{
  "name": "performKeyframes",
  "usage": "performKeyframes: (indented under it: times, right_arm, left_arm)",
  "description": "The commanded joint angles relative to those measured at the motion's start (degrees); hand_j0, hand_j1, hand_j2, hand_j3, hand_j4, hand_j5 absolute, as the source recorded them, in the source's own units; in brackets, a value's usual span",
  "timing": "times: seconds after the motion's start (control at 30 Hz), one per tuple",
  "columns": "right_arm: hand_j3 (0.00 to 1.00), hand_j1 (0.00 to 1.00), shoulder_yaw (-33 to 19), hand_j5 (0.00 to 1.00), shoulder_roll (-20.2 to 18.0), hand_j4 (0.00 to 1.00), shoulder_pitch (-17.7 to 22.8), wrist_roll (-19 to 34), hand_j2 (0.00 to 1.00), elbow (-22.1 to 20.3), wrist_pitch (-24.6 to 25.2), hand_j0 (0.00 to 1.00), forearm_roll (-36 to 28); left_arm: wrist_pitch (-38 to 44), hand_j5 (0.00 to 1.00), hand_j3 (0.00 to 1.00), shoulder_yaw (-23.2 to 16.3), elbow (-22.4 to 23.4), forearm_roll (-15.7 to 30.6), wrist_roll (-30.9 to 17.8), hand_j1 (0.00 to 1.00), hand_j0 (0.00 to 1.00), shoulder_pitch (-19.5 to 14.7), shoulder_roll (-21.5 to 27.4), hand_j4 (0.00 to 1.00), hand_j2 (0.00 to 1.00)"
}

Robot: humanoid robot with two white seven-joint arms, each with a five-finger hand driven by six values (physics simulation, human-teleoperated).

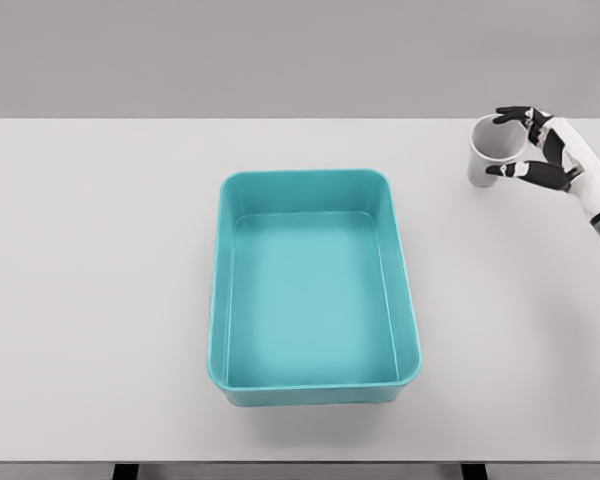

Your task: Put the paper cup into the basket with your right arm

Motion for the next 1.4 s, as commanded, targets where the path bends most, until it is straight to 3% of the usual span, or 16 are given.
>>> performKeyframes:
  times: [0.0,0.17,0.3,0.4,0.9,1.1,1.23,1.3,1.33,1.37]
  right_arm:
    - [0.54,0.54,-0.1,0.54,-0.3,0.54,0.0,0.0,0.54,-1.4,-0.1,0.54,-0.5]
    - [0.55,0.55,-0.1,0.55,-0.4,0.55,-0.1,0.0,0.55,-5.3,-0.1,0.55,-0.7]
    - [0.55,0.55,-0.1,0.55,-2.7,0.55,0.4,-0.1,0.55,-13.2,-0.1,0.55,-0.6]
    - [0.55,0.55,0.1,0.55,-2.7,0.55,0.5,-0.1,0.55,-16.4,-0.1,0.55,-0.3]
    - [0.61,0.61,2.7,0.61,-2.0,0.61,1.1,0.1,0.61,-27.6,-0.1,0.61,2.5]
    - [0.64,0.64,3.8,0.64,-0.8,0.64,1.0,0.1,0.64,-32.0,-0.1,0.64,12.5]
    - [0.67,0.67,4.8,0.67,0.2,0.67,0.8,0.0,0.67,-35.3,-0.1,0.67,24.9]
    - [0.67,0.67,4.9,0.67,0.6,0.67,0.8,0.0,0.67,-35.7,-0.1,0.67,26.7]
    - [0.69,0.69,4.9,0.69,0.7,0.69,0.6,0.0,0.69,-36.5,-0.1,0.69,29.6]
    - [0.79,0.79,4.9,0.79,0.6,0.79,0.4,0.0,0.79,-37.0,-0.1,0.79,32.4]
  left_arm:
    - [0.0,1.0,1.0,0.0,0.0,0.0,0.0,1.0,1.0,0.0,0.0,1.0,1.0]
    - [0.0,1.0,1.0,0.0,0.0,0.0,0.0,1.0,1.0,0.0,0.0,1.0,1.0]
    - [0.0,1.0,1.0,0.0,0.0,0.0,0.0,1.0,1.0,0.0,0.0,1.0,1.0]
    - [0.0,1.0,1.0,0.0,0.0,0.0,0.0,1.0,1.0,0.0,0.0,1.0,1.0]
    - [0.0,1.0,1.0,0.0,0.0,0.0,0.0,1.0,1.0,0.0,0.0,1.0,1.0]
    - [0.0,1.0,1.0,0.0,0.0,0.0,0.0,1.0,1.0,0.0,0.0,1.0,1.0]
    - [0.0,1.0,1.0,0.0,0.0,0.0,0.0,1.0,1.0,0.0,0.0,1.0,1.0]
    - [0.0,1.0,1.0,0.0,0.0,0.0,0.0,1.0,1.0,0.0,0.0,1.0,1.0]
    - [0.0,1.0,1.0,0.0,0.0,0.0,0.0,1.0,1.0,0.0,0.0,1.0,1.0]
    - [0.0,1.0,1.0,0.0,0.0,0.0,0.0,1.0,1.0,0.0,0.0,1.0,1.0]
